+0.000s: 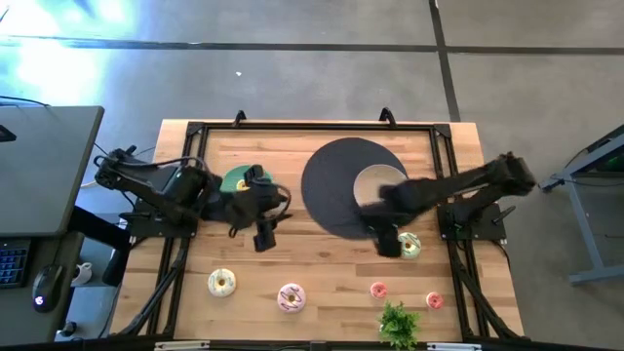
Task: Pick & Place donuts
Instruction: Put the right small pink donut onto the blue plate
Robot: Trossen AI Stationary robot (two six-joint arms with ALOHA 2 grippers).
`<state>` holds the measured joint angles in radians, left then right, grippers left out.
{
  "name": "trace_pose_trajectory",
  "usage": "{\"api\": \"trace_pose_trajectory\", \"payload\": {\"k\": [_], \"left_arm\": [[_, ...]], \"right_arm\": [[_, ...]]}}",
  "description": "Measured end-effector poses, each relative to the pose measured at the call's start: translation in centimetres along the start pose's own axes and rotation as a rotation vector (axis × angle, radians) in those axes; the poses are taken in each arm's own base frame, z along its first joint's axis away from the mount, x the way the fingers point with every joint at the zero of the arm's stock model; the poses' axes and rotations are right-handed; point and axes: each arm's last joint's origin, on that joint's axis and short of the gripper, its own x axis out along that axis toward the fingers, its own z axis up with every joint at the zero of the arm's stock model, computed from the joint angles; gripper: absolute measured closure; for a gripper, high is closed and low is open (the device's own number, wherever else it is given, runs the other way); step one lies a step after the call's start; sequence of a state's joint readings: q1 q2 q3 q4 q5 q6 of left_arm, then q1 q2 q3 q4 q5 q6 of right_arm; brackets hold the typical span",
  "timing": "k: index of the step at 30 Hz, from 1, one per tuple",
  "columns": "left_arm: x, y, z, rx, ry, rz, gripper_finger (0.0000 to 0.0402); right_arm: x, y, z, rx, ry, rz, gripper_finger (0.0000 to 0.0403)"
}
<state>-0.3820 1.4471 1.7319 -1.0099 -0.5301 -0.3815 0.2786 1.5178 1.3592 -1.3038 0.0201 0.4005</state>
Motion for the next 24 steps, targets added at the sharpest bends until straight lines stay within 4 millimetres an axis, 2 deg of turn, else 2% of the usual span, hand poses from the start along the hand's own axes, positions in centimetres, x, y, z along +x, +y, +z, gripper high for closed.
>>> {"api": "trace_pose_trajectory", "payload": {"k": [6, 11, 14, 17, 24], "left_arm": [[0.8, -0.5, -0.7, 0.013, -0.001, 0.049, 0.0229], [1.5, -0.6, -1.3, 0.002, 0.017, 0.072, 0.0229], [1.8, -0.6, -1.7, -0.016, 0.029, 0.077, 0.0229], [2.0, -0.7, -1.9, -0.022, 0.036, 0.08, 0.0229], [2.0, -0.7, -1.9, -0.02, 0.034, 0.084, 0.0229]], "right_arm": [[2.3, 1.7, -6.0, 0.1, 0.066, 0.017, 0.0231], [4.5, 2.5, -9.5, 0.177, 0.198, 0.046, 0.0231], [5.9, 3.2, -11.2, 0.224, 0.323, 0.104, 0.0231], [7.5, 4.4, -12.5, 0.22, 0.378, 0.181, 0.0231], [10.4, 6.4, -14.7, 0.198, 0.315, 0.279, 0.0231]]}}
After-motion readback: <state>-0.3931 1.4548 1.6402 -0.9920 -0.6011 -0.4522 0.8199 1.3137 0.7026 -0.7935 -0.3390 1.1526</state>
